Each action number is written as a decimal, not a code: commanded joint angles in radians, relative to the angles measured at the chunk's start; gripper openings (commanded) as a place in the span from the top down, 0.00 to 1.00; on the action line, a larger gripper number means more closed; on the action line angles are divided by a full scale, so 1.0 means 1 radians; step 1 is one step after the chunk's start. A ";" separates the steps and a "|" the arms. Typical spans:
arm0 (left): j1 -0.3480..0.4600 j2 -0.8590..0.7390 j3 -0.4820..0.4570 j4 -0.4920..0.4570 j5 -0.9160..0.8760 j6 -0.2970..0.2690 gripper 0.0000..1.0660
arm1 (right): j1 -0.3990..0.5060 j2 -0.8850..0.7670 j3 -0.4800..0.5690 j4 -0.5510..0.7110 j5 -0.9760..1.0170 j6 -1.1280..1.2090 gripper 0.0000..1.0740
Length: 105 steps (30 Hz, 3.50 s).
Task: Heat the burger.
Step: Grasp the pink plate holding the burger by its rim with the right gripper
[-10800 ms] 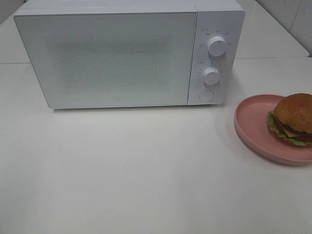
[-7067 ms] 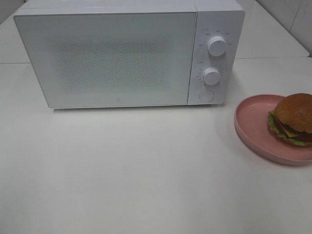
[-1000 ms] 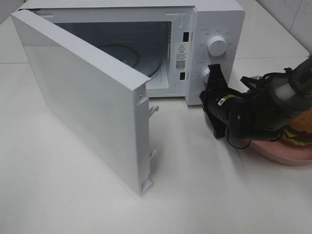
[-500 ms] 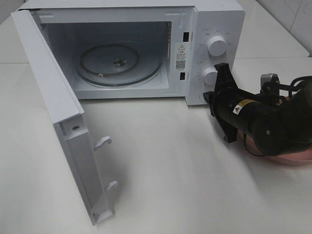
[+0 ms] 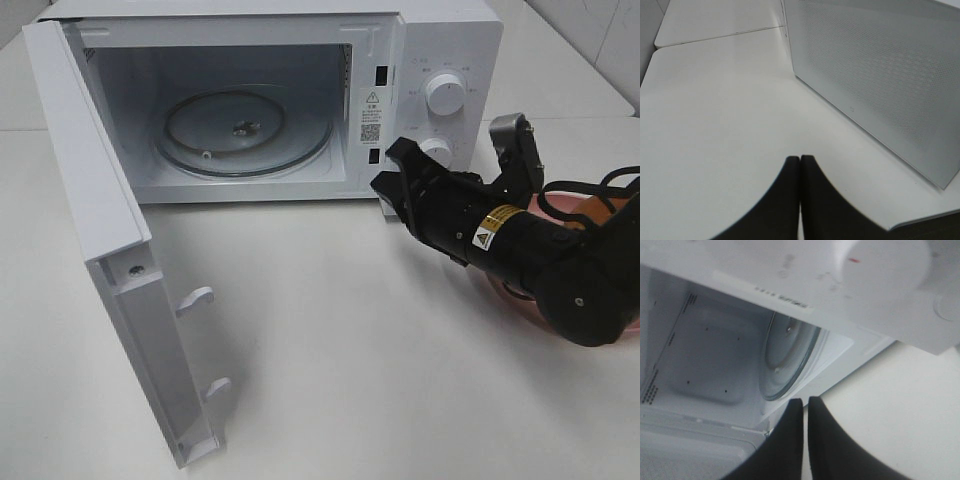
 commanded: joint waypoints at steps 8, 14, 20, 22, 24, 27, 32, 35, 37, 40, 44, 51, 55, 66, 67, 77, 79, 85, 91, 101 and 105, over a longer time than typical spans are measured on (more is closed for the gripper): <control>-0.002 -0.020 0.003 0.001 -0.011 0.002 1.00 | -0.001 -0.011 -0.002 -0.218 -0.074 -0.519 0.97; -0.002 -0.020 0.003 0.001 -0.011 0.002 1.00 | -0.001 -0.049 -0.002 -0.288 -0.044 -0.604 0.97; -0.002 -0.020 0.003 0.001 -0.011 0.002 1.00 | -0.001 -0.167 -0.025 -0.401 0.243 -0.623 0.95; -0.002 -0.020 0.003 0.001 -0.011 0.002 1.00 | -0.001 -0.206 -0.037 -0.472 0.331 -0.616 0.95; -0.002 -0.020 0.003 0.001 -0.011 0.002 1.00 | -0.001 -0.226 -0.045 -0.506 0.375 -0.610 0.95; -0.002 -0.020 0.003 0.001 -0.011 0.002 1.00 | -0.001 -0.300 -0.070 -0.632 0.526 -0.545 0.94; -0.002 -0.020 0.003 0.001 -0.011 0.002 1.00 | -0.001 -0.358 -0.099 -0.741 0.704 -0.407 0.94; -0.002 -0.020 0.003 0.001 -0.011 0.002 1.00 | -0.001 -0.397 -0.122 -0.833 0.838 -0.280 0.94; -0.002 -0.020 0.003 0.001 -0.011 0.002 1.00 | -0.001 -0.405 -0.125 -0.849 0.863 -0.254 0.94; -0.002 -0.020 0.003 0.001 -0.011 0.002 1.00 | -0.001 -0.416 -0.126 -0.864 0.907 -0.190 0.93; -0.002 -0.020 0.003 0.001 -0.011 0.002 1.00 | -0.001 -0.416 -0.126 -0.864 1.006 -0.143 0.93; -0.002 -0.020 0.003 0.001 -0.011 0.002 1.00 | -0.001 -0.416 -0.126 -0.846 1.132 -0.146 0.91; -0.002 -0.020 0.003 0.001 -0.011 0.002 1.00 | -0.001 -0.416 -0.126 -0.789 1.193 -0.149 0.91; -0.002 -0.020 0.003 0.001 -0.011 0.002 1.00 | -0.001 -0.450 -0.178 -0.029 1.486 -0.876 0.91; -0.002 -0.020 0.003 0.001 -0.011 0.002 1.00 | -0.001 -0.450 -0.216 0.123 1.584 -1.041 0.91; -0.002 -0.020 0.003 0.001 -0.011 0.002 1.00 | -0.001 -0.450 -0.312 0.377 1.738 -1.290 0.83; -0.002 -0.020 0.003 0.001 -0.011 0.002 1.00 | -0.001 -0.450 -0.312 0.371 1.736 -1.289 0.79; -0.002 -0.020 0.003 0.001 -0.011 0.002 1.00 | -0.001 -0.450 -0.312 0.359 1.736 -1.281 0.53; -0.002 -0.020 0.003 0.001 -0.011 0.002 1.00 | -0.004 -0.416 -0.312 0.217 1.748 -1.172 0.32; -0.002 -0.020 0.003 0.001 -0.011 0.002 1.00 | -0.004 -0.301 -0.368 0.085 1.796 -1.071 0.32; -0.002 -0.020 0.003 0.001 -0.011 0.002 1.00 | -0.004 -0.231 -0.429 0.036 1.862 -1.060 0.29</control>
